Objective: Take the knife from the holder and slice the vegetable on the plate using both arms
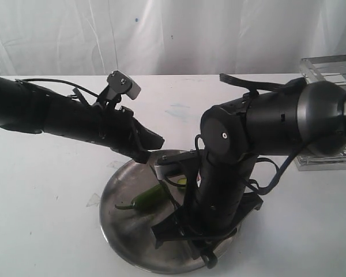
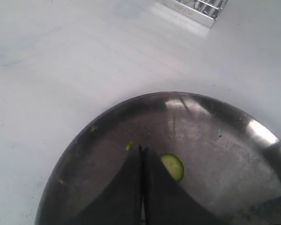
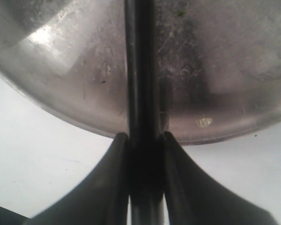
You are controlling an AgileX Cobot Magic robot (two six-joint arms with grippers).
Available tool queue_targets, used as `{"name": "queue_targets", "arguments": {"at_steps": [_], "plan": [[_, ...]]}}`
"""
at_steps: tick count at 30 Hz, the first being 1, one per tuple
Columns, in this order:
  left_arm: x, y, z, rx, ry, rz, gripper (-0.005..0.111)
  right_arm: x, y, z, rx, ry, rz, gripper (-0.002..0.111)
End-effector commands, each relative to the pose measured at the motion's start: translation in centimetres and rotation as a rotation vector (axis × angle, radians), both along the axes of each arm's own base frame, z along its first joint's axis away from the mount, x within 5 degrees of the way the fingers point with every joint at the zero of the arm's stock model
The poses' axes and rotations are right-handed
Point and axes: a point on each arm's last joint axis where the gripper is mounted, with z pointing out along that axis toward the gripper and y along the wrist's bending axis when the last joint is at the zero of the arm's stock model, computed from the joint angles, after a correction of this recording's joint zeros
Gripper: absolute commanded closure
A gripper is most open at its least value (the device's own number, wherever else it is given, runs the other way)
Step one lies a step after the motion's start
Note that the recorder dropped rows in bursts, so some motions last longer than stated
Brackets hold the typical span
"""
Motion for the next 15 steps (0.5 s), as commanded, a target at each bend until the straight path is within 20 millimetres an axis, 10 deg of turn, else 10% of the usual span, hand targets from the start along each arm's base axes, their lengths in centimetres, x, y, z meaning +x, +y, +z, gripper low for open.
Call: {"name": "queue_targets", "arguments": {"at_steps": [1, 15], "plan": [[0.1, -0.4, -1.6, -0.009, 0.054, -0.014, 0.107, -0.1, 0.0, -0.1, -0.001, 0.001, 0.012, 0.108], [0.3, -0.4, -2.8, 0.009, 0.070, -0.018, 0.107, -0.1, 0.0, -0.1, 0.000, -0.001, 0.012, 0.108]]}}
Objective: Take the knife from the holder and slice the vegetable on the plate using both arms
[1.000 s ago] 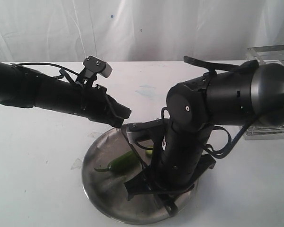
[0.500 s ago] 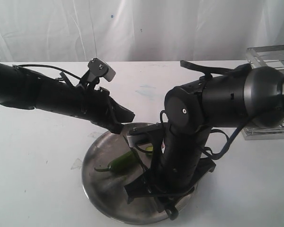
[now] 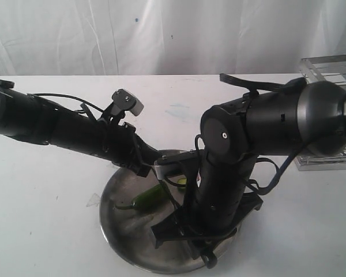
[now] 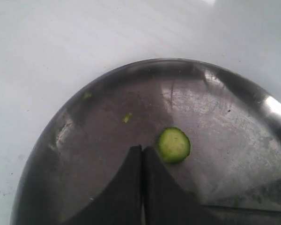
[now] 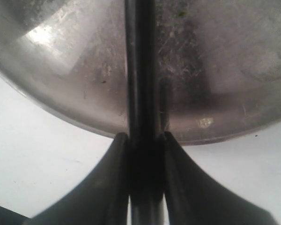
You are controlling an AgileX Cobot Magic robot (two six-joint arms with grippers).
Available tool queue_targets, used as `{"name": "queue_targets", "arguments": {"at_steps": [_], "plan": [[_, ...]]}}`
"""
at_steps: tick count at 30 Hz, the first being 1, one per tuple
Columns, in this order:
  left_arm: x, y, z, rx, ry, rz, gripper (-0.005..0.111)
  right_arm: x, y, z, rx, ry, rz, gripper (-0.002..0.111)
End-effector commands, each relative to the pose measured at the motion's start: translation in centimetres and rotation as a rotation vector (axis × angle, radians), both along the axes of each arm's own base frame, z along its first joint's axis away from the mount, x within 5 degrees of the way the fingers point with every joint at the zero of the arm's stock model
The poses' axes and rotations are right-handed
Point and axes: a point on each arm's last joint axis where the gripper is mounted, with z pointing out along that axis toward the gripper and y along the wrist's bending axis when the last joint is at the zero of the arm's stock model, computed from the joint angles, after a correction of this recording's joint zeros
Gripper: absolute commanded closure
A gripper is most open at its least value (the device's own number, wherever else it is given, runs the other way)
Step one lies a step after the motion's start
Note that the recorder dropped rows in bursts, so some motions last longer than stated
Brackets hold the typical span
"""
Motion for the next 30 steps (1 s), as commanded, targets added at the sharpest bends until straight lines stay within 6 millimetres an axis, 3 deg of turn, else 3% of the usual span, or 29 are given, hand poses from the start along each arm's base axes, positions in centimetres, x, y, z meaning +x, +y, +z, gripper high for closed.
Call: {"name": "queue_targets", "arguments": {"at_steps": [1, 14, 19, 30], "plan": [[0.0, -0.2, 0.2, -0.011, -0.003, -0.004, 0.107, -0.1, 0.0, -0.1, -0.001, -0.002, 0.013, 0.108], [0.0, -0.1, -6.1, 0.060, 0.143, -0.022, 0.107, 0.2, 0.2, -0.5, 0.009, -0.018, 0.008, 0.108], [0.0, -0.1, -6.3, 0.061, 0.147, -0.022, 0.107, 0.4, 0.3, -0.6, 0.009, -0.038, 0.013, 0.108], [-0.3, -0.1, -6.4, 0.084, 0.158, -0.053, 0.107, 0.8, 0.5, -3.7, -0.052, 0.026, 0.013, 0.108]]}}
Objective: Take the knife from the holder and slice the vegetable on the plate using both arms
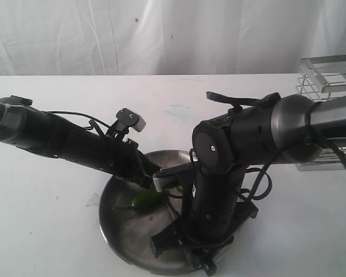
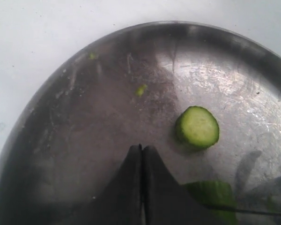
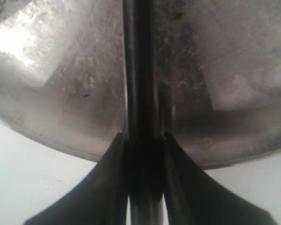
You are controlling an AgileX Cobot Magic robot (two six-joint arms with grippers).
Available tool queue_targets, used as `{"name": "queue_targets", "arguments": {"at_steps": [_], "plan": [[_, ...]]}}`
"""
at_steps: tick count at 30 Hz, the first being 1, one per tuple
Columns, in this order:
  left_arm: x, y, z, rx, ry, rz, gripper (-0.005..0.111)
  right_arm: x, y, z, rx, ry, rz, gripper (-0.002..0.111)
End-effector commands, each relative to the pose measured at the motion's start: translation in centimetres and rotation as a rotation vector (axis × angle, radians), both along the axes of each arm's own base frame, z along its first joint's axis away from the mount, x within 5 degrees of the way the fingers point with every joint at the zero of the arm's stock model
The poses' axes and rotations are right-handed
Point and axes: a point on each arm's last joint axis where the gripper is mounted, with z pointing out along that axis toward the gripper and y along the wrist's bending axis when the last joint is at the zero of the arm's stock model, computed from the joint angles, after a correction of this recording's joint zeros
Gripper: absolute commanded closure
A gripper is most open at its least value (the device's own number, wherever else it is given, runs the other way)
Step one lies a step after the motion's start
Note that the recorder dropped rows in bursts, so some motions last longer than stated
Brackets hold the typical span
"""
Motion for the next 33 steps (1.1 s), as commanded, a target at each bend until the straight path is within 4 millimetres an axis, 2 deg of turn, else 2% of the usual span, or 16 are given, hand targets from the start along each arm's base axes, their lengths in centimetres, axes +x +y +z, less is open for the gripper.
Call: {"name": "queue_targets", "arguments": {"at_steps": [1, 12, 17, 18, 21, 25, 33], "plan": [[-0.9, 0.2, -1.8, 0.069, 0.041, -0.060, 0.107, 0.3, 0.1, -1.1, -0.010, -0.011, 0.009, 0.108], [-0.8, 0.1, -1.3, 0.053, 0.029, -0.073, 0.107, 0.4, 0.1, -1.2, -0.010, -0.014, 0.010, 0.108], [0.1, -0.2, 3.6, 0.000, -0.082, -0.049, 0.107, 0.4, 0.1, -1.2, -0.012, -0.013, 0.015, 0.108], [0.0, -0.2, 5.1, -0.017, -0.113, -0.041, 0.107, 0.4, 0.1, -1.2, -0.012, -0.013, 0.015, 0.108], [-0.2, -0.2, 6.2, -0.024, -0.137, -0.041, 0.107, 0.3, 0.1, -1.2, -0.011, -0.009, 0.012, 0.108], [-0.6, 0.0, 4.6, -0.011, -0.090, -0.044, 0.107, 0.3, 0.1, -1.2, -0.010, -0.008, 0.011, 0.108], [-0.4, -0.1, -0.8, 0.038, 0.025, -0.059, 0.107, 0.3, 0.1, -1.2, -0.010, -0.010, 0.013, 0.108]]}}
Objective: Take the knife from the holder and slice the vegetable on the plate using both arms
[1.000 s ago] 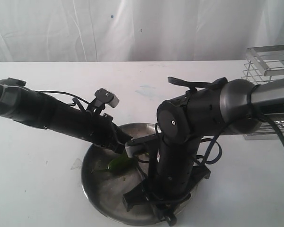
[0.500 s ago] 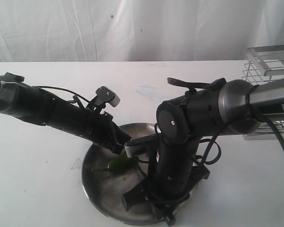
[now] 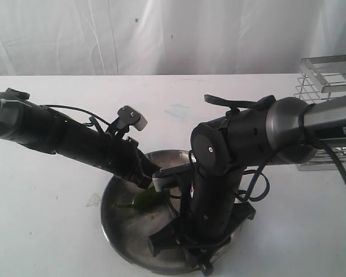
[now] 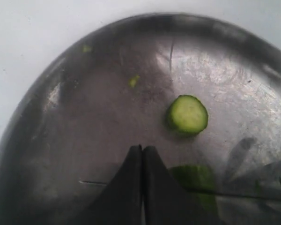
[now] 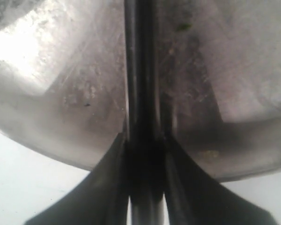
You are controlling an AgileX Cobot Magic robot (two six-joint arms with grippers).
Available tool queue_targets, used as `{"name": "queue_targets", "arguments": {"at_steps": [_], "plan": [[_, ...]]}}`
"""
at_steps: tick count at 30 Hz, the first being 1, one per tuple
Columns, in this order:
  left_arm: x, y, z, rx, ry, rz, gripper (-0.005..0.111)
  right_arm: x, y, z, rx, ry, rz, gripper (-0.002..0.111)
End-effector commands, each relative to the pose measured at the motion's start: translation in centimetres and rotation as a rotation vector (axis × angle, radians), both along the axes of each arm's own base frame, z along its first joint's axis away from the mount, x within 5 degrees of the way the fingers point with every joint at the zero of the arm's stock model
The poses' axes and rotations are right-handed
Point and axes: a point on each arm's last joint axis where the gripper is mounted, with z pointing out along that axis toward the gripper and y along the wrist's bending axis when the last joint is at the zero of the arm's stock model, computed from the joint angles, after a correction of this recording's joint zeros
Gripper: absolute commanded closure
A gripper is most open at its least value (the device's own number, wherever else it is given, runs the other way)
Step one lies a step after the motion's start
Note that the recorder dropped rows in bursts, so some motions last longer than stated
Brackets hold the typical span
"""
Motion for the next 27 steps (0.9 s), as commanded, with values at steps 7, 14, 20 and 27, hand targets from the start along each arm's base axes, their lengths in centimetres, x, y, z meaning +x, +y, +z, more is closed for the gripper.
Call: {"name": "queue_targets", "arguments": {"at_steps": [7, 14, 20, 27], "plan": [[-0.6, 0.0, -2.9, 0.033, 0.109, -0.017, 0.107, 0.4, -0.3, -0.6, -0.039, -0.034, 0.042, 0.108], [-1.4, 0.5, -3.5, 0.123, 0.202, -0.040, 0.107, 0.9, -1.3, -0.6, -0.150, -0.097, 0.155, 0.108], [-1.4, 0.5, -3.5, 0.122, 0.206, -0.043, 0.107, 1.2, -1.5, -0.6, -0.172, -0.130, 0.189, 0.108], [-0.8, 0.1, -2.2, 0.047, 0.192, 0.026, 0.107, 1.2, -1.4, -0.6, -0.163, -0.130, 0.183, 0.108]]}}
